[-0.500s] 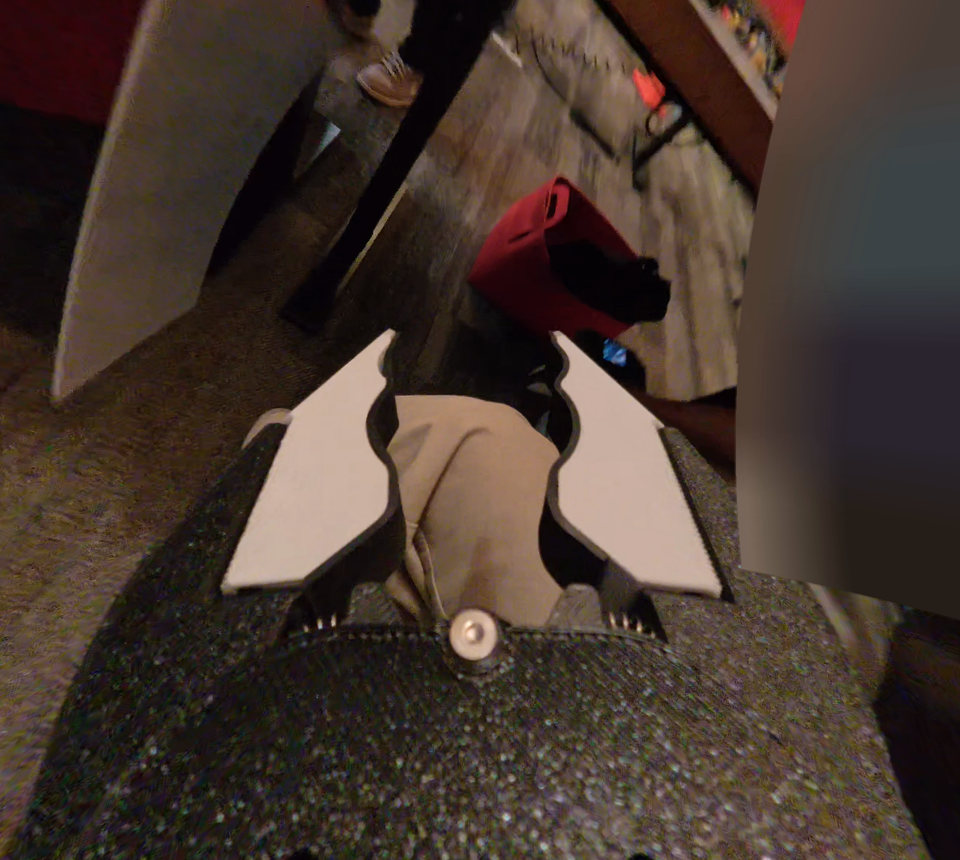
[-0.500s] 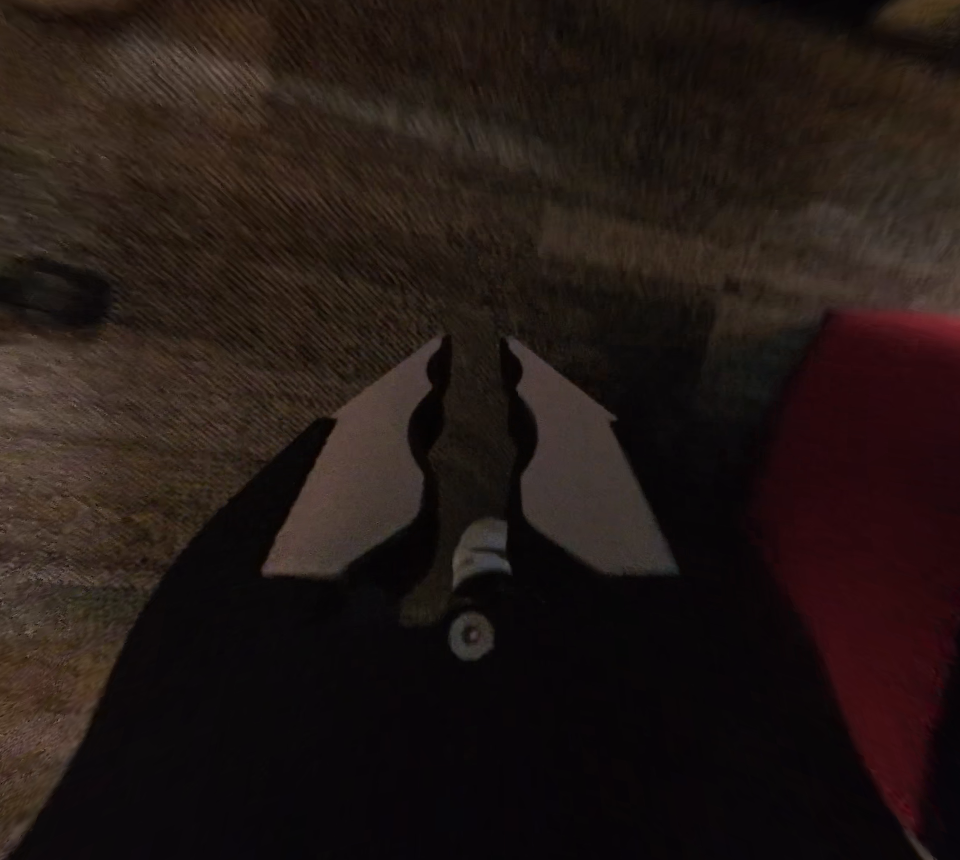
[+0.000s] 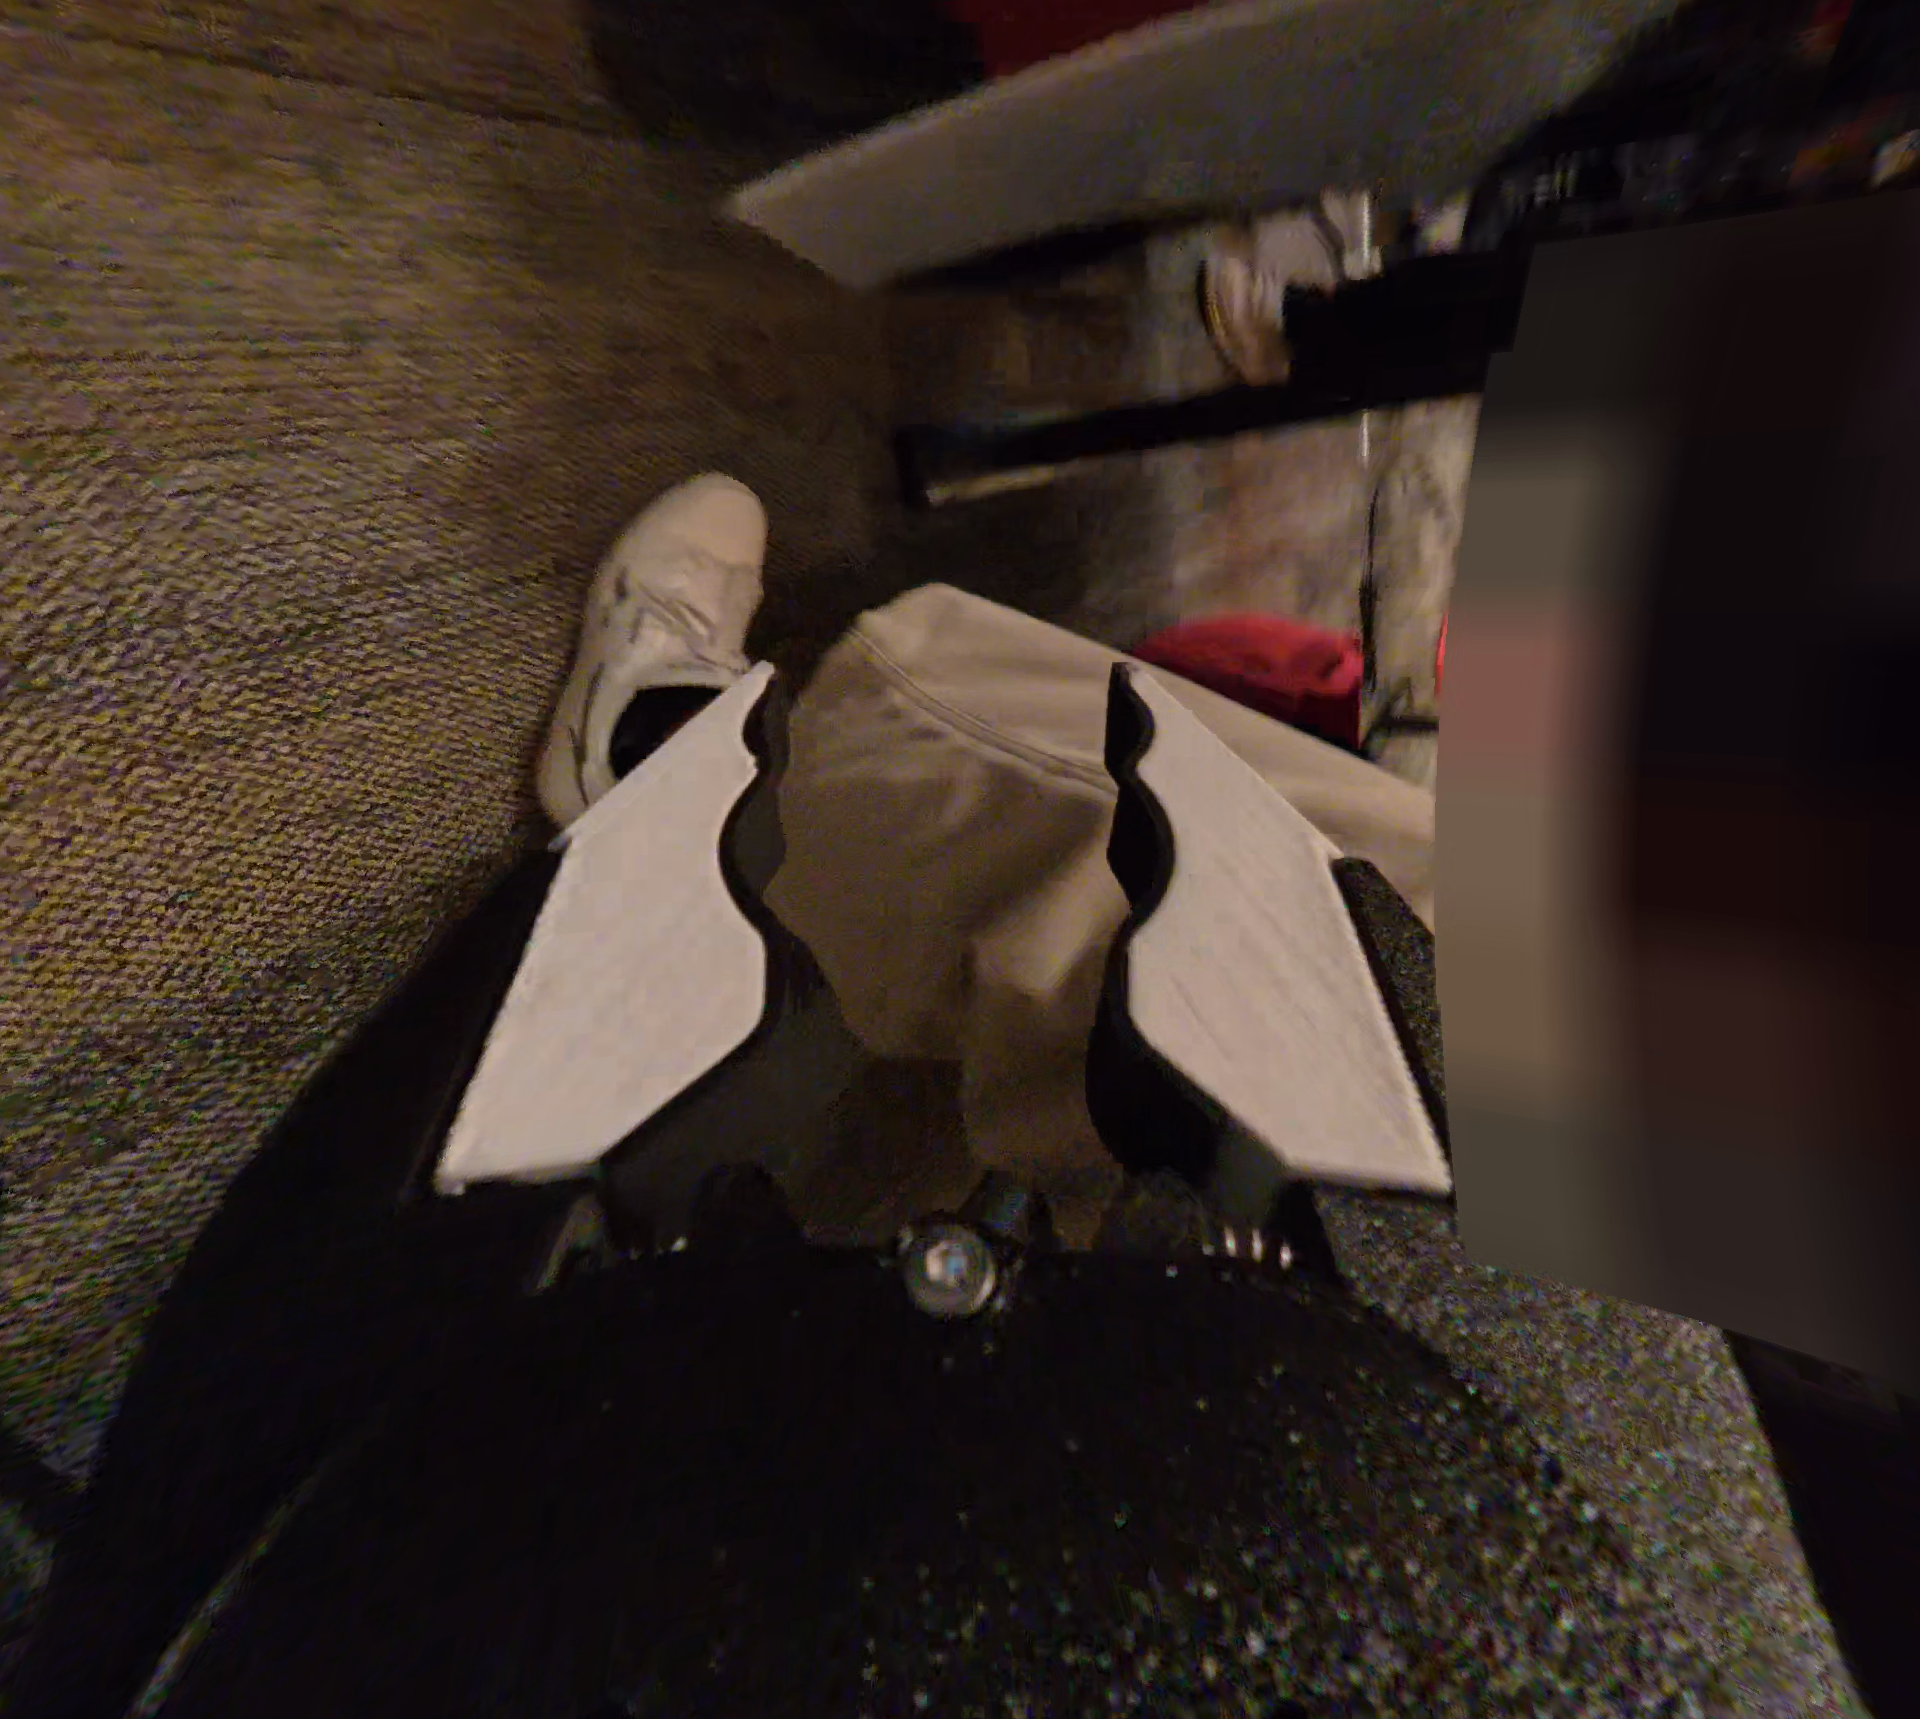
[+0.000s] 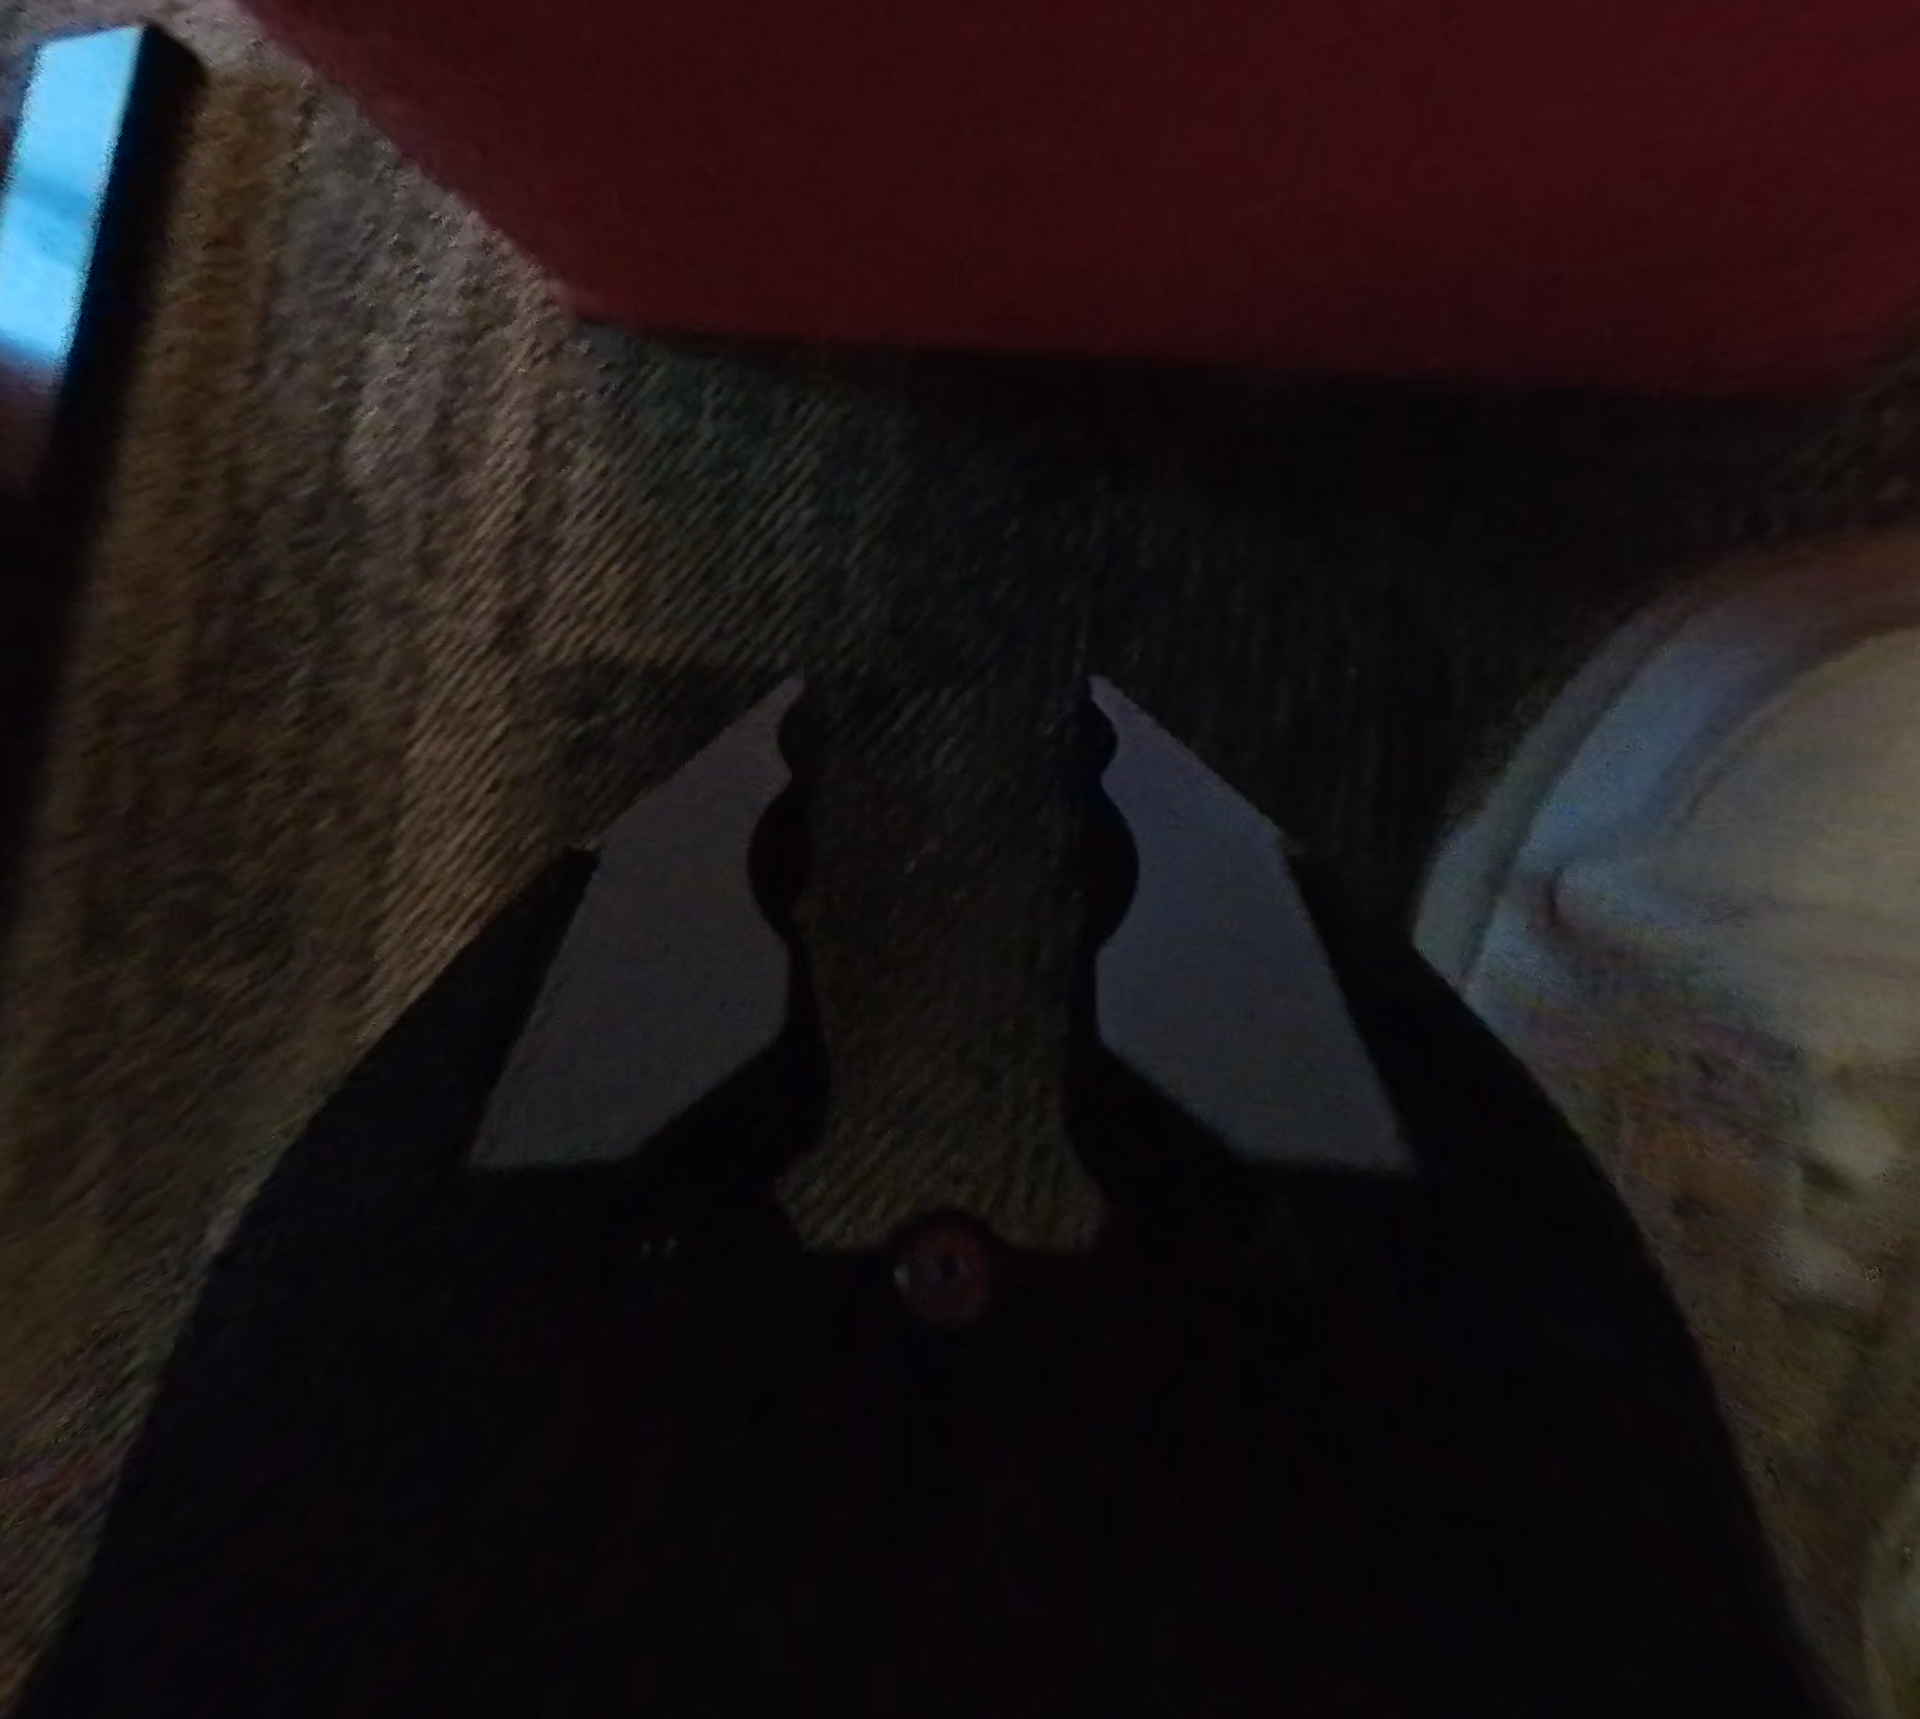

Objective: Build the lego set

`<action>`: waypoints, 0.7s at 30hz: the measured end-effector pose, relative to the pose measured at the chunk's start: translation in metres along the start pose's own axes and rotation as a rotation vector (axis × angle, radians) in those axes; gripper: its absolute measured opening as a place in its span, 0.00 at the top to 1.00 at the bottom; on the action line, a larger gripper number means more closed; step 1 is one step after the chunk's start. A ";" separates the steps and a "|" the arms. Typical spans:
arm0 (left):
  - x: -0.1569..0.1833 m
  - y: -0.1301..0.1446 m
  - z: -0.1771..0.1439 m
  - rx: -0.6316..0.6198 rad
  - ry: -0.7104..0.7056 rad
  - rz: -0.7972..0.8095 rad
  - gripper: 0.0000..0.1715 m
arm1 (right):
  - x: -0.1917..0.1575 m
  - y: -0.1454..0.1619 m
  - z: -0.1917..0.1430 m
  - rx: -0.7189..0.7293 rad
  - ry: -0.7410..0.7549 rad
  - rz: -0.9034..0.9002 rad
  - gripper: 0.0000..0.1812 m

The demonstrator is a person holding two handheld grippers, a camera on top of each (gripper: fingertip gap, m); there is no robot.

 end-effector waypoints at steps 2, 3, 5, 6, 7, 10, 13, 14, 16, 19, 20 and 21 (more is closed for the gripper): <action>-0.036 0.000 0.003 0.056 -0.037 -0.066 0.66 | -0.001 -0.012 0.029 0.029 0.001 -0.039 0.74; -0.054 0.002 0.006 0.061 -0.073 -0.081 0.66 | -0.003 -0.015 0.046 0.022 -0.007 -0.056 0.74; -0.080 0.005 0.015 0.087 -0.125 -0.111 0.67 | -0.003 -0.016 0.077 0.002 0.004 -0.093 0.74; -0.087 0.006 0.021 0.106 -0.117 -0.139 0.67 | 0.000 -0.018 0.090 -0.001 0.019 -0.109 0.73; -0.090 0.006 0.028 0.126 -0.095 -0.170 0.67 | 0.002 -0.020 0.100 0.004 0.035 -0.122 0.72; -0.088 0.013 0.049 0.144 -0.043 -0.230 0.67 | 0.007 -0.035 0.122 0.052 0.060 -0.131 0.66; -0.079 0.019 0.069 0.135 -0.017 -0.235 0.68 | 0.007 -0.045 0.132 0.117 0.062 -0.127 0.67; -0.076 0.021 0.076 0.127 -0.004 -0.234 0.67 | 0.009 -0.042 0.135 0.095 0.075 -0.129 0.69; -0.069 0.023 0.086 0.114 0.026 -0.234 0.67 | 0.015 -0.036 0.135 0.069 0.115 -0.125 0.80; -0.059 0.028 0.093 0.080 0.048 -0.206 0.67 | 0.020 -0.023 0.128 -0.014 0.125 -0.136 0.96; -0.057 0.030 0.093 0.061 0.045 -0.185 0.67 | 0.019 -0.017 0.124 -0.041 0.113 -0.142 1.00; -0.056 0.032 0.092 0.039 0.036 -0.162 0.67 | 0.018 -0.013 0.121 -0.051 0.098 -0.146 1.00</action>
Point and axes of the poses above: each gripper's, where its closed fingertips meet, z out along the fingers, y out of its underside, x = y × z across the jaws, the point moved 3 cm from there along -z, back along the fingers, and after that the axes turned 7 degrees about -x, right-handed, at the moved point
